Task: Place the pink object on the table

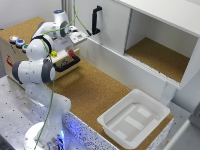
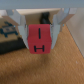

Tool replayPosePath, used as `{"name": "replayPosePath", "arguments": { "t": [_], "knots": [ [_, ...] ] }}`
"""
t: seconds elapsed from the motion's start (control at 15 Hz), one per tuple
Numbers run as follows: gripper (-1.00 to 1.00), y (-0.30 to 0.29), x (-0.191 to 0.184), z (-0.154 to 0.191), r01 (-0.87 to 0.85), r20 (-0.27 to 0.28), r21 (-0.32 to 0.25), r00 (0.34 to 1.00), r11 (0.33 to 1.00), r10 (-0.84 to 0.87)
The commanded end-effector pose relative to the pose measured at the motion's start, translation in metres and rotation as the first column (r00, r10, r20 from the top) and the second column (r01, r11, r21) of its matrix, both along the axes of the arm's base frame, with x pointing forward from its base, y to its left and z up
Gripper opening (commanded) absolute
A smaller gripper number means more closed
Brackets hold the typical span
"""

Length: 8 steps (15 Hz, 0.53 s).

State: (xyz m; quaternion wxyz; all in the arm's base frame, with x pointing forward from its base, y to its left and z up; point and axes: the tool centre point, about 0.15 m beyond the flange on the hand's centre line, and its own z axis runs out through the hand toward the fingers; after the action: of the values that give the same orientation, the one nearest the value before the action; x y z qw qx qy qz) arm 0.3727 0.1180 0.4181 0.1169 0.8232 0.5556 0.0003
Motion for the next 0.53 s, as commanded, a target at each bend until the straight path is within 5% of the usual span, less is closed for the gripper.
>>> {"name": "replayPosePath", "arguments": {
  "t": [0.0,0.07,0.47],
  "knots": [
    [-1.00,-0.045,0.005,-0.012,0.076,0.013,-0.009,0.997,0.997,-0.075],
    [-1.00,-0.018,0.003,-0.004,0.039,-0.010,0.006,0.999,0.999,-0.039],
    [-1.00,-0.100,0.011,-0.023,0.172,-0.015,0.011,0.985,0.985,-0.172]
  ]
}}
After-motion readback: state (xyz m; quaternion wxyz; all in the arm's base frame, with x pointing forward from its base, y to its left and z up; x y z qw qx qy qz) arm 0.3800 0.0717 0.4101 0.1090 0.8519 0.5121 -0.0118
